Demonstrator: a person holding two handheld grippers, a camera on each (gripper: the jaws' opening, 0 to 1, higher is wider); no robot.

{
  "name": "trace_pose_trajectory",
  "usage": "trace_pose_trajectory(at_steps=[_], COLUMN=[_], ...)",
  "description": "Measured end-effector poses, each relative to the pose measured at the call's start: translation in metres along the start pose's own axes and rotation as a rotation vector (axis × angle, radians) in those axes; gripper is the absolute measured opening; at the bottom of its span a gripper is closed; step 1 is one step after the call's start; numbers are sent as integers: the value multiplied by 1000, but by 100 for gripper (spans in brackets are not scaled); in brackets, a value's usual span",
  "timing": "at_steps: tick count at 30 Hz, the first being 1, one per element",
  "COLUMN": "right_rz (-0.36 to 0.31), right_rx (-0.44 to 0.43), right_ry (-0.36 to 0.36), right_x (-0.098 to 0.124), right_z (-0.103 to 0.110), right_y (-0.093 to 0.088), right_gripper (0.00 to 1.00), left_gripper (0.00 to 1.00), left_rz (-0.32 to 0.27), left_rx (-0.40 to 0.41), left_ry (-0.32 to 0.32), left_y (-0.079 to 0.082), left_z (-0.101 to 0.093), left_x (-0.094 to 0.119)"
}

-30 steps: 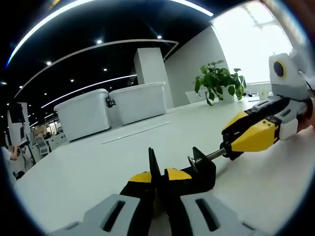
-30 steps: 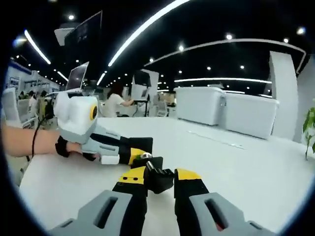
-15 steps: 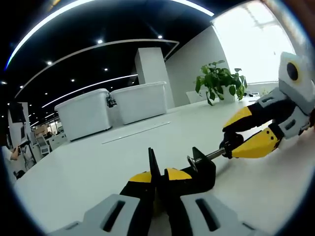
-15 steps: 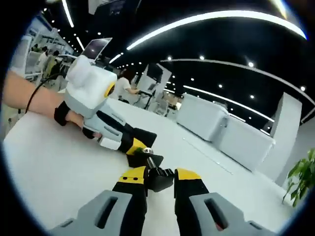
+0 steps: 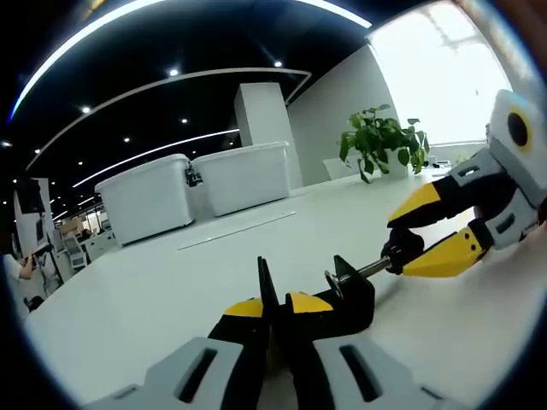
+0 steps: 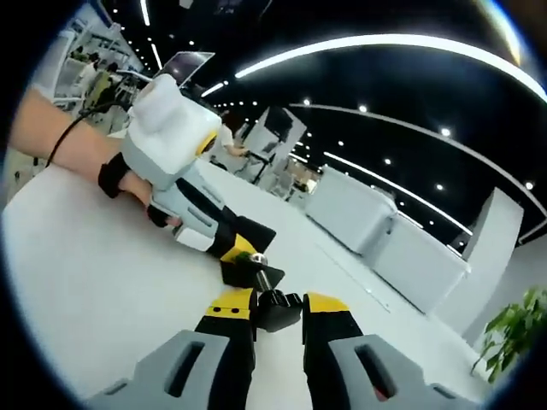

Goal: Clamp the fixed fixture on the desktop, loosen the retaining clip, secure it to the edge of the desk, and tighten the retaining clip.

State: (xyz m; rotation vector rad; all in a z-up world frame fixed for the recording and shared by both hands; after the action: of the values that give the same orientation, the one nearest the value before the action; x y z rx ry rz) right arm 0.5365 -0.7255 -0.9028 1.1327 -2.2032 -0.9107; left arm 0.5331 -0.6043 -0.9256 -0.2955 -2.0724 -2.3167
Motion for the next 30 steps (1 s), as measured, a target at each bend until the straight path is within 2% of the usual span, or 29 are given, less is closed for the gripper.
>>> trace_pose_trajectory(at_steps=[22, 25, 30], right_rz=[13, 16, 21], right_rx=[251, 307, 344], right_ry=[-16, -19, -20], right_x=[2, 4, 4], right_z=[9, 12, 13], right_y=[2, 4, 4], right_gripper=[21, 21, 21], left_gripper=[8, 8, 8], left_rz=[2, 2, 2], left_rx=[-1, -1, -1], left_ry=[5, 5, 5], left_y=[-1, -1, -1], left_z=[1, 2, 2], left_x=[0, -2, -3])
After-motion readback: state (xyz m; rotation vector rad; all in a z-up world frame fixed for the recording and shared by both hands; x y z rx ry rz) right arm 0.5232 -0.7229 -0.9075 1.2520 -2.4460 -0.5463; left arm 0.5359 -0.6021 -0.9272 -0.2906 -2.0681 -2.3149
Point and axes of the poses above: the point that each gripper's makers call its tool centre point, and the gripper's own axes: x roughly backward along the fingers, z roughly to its left, y roughly out of its top, the point moved 4 cm from there along x, roughly backward along the fingers, and after that the axes turned 6 degrees about x, right-handed, at the moved point
